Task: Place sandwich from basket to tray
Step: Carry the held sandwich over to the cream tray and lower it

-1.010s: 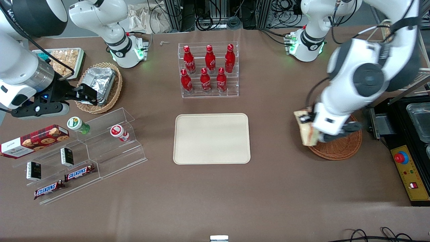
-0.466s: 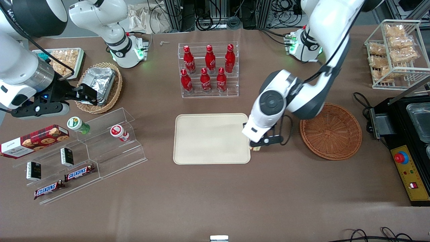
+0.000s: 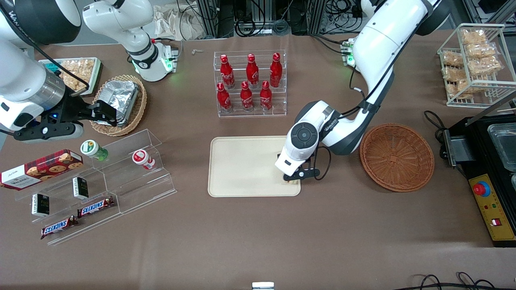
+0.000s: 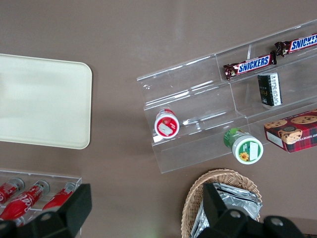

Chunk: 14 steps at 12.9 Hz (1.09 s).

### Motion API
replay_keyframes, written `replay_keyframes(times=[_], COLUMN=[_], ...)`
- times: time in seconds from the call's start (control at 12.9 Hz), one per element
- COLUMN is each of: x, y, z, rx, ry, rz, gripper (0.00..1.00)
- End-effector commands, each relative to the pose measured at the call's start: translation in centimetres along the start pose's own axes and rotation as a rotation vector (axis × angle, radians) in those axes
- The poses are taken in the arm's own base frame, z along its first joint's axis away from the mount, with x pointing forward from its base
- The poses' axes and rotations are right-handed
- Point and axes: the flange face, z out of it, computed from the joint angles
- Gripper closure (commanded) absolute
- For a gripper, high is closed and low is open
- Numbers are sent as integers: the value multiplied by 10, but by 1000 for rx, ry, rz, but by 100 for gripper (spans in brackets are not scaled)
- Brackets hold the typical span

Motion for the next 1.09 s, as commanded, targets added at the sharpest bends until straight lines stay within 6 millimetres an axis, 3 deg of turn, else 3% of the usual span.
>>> replay_keyframes(times=[0.0, 0.08, 0.16, 0.23, 0.47, 0.7, 0.85, 1.01], x=[8, 7, 7, 7, 11, 21, 32, 55], y=[10, 12, 12, 12, 13, 12, 6, -26], z=[15, 17, 16, 15, 8, -14, -46, -96], rx=[6, 3, 3, 1, -10, -35, -56, -75], ry=[42, 46, 48, 48, 58, 86, 115, 134], rz=[-21, -29, -29, -30, -32, -48, -79, -201], gripper=[94, 68, 21, 0, 0, 0, 0, 0])
